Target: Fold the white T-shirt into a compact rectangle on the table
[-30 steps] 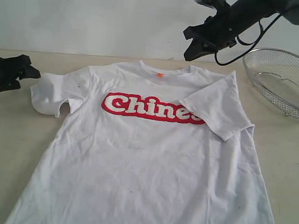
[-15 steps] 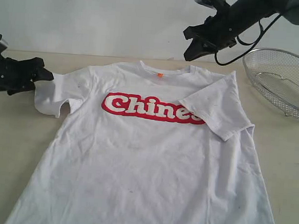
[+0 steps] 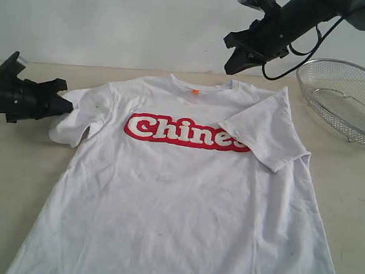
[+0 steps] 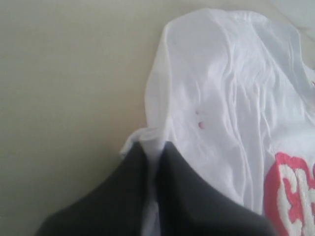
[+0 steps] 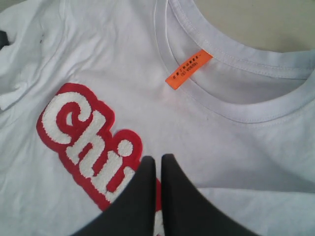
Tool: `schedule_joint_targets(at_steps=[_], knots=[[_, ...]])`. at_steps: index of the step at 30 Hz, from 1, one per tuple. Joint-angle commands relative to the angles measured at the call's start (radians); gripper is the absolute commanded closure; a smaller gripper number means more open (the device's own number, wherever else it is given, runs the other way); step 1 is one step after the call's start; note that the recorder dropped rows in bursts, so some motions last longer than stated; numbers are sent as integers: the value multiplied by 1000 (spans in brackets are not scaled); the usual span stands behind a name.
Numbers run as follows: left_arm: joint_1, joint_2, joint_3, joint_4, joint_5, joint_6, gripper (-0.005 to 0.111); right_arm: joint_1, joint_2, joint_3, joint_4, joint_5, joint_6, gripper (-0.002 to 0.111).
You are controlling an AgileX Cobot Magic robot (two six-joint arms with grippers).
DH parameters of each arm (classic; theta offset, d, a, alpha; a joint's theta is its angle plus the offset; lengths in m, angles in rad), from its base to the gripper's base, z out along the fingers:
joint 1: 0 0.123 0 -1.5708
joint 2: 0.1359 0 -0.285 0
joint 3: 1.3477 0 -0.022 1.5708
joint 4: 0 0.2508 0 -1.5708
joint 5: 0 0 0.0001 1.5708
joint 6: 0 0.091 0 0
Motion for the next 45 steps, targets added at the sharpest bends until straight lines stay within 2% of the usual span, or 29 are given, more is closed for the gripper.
schedule_joint_targets(at_steps=[1, 5, 9, 15, 20, 23, 27, 33, 36, 39, 41, 42, 45], knots=[[-8, -91, 5, 1, 23, 34, 102, 0, -15, -4, 2, 2, -3, 108], [-38, -143, 5, 1, 59, 40, 102, 0, -15, -4, 2, 2, -6, 108], [-110, -152, 5, 5, 66, 45, 102, 0, -15, -4, 2, 2, -6, 108], [-253, -152, 5, 54, -56, 51, 102, 0, -15, -4, 2, 2, -3, 108], [-332, -152, 5, 71, -192, 43, 102, 0, -15, -4, 2, 2, -3, 108], [-351, -140, 5, 67, -226, 41, 102, 1, -15, -4, 5, 2, -3, 108], [-364, -86, -2, 60, -183, 27, 102, 1, -15, -4, 22, 2, -7, 108], [-366, -2, -74, 60, -42, 19, 101, 1, -15, -4, 44, 2, -18, 108], [-366, -7, -98, 60, -10, 19, 88, 1, -15, -4, 44, 2, -34, 108], [-362, -20, -128, 60, 69, 19, 62, 1, -15, -4, 70, 2, -56, 108], [-362, -39, -135, 60, 71, 9, 46, 1, -15, -4, 104, 2, -74, 108], [-362, -51, -135, 58, 63, 9, 42, 3, -15, -4, 126, 2, -82, 108], [-350, -89, -135, 72, 27, 9, 42, 29, -15, -4, 166, 2, -116, 108]])
